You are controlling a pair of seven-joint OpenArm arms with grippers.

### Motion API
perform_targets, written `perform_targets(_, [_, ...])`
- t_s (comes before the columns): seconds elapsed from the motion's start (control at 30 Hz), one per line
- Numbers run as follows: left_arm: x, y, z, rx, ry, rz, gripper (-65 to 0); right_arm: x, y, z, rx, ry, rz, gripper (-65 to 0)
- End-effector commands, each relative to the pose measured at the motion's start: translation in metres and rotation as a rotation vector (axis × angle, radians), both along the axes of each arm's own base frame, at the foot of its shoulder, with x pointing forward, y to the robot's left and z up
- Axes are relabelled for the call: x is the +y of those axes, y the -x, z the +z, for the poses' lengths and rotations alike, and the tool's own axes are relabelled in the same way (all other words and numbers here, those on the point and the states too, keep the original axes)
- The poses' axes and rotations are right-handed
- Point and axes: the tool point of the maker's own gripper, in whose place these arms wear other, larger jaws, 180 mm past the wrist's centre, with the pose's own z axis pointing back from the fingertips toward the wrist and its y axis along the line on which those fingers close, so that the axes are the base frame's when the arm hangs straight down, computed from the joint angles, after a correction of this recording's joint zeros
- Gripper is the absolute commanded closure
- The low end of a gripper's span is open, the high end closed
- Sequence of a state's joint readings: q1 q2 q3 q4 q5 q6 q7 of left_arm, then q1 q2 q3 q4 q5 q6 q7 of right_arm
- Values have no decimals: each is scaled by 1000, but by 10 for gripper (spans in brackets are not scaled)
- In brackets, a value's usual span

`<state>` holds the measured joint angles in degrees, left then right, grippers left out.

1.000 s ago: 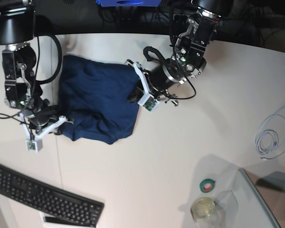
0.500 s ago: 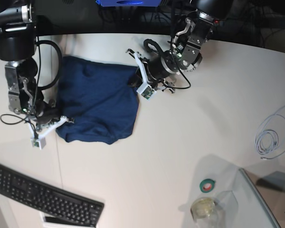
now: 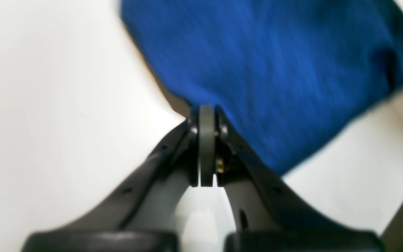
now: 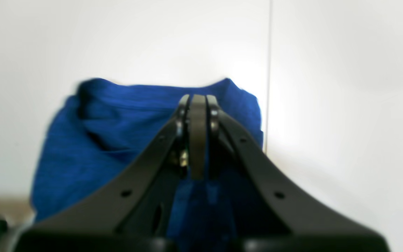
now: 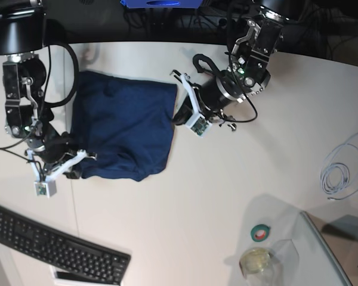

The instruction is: Layout the t-shirt on the table in an organized manner, then fold the t-shirt properly

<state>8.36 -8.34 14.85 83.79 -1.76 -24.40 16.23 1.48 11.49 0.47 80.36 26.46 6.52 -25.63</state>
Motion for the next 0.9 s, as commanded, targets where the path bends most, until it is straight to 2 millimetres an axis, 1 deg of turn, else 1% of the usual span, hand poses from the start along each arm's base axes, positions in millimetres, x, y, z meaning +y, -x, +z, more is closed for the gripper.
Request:
perform_targets(0.0, [-5,-14,21,-59,44,12,0,-4,-6,14,-48,7,-1,-14])
perform_targets(0.03, [-5,-19,24,-70,49,19,0,-3,-3,13,-45,7,0,-14])
perform_targets(0.1, [-16,-35,38,-109,75,18,0,-3,1,10,-35,7,1,-14])
perform_targets(0.17, [-23,-48,39,-108,91,25,0,-3,5,5,-23,7,0,-14])
perform_targets(0.2, [-29,-58,40,-108,101,29,0,-3,6,5,-23,7,1,-14])
perform_targets(0.33, [-48,-85,25,-55,118,40,0,-3,15,-2,-2,7,1,-14])
perform_targets(0.4, [-56,-95,16,-20,115,40,0,-3,21,-7,12,9,2,-14])
perform_targets(0.47, [-64,-108,10,9,114,40,0,-3,28,-12,28,9,2,-14])
perform_targets(0.53, [-71,-121,9,13,134,43,0,-3,35,-17,44,8,3,-14])
perform_targets(0.6, [-76,-131,2,20,164,54,0,-3,43,-23,61,8,4,-14])
perform_targets(0.7, [-76,-139,-12,53,187,79,0,-3,53,-30,81,8,3,-14])
perform_targets(0.77, [-75,-145,-8,37,215,98,0,-9,59,-33,91,9,-11,-14])
perform_targets(0.8, [-75,-147,-6,28,223,101,0,-15,61,-30,85,11,-29,-14])
perform_targets(0.87, [-76,-152,3,3,232,98,0,-21,65,-24,71,15,-43,-14])
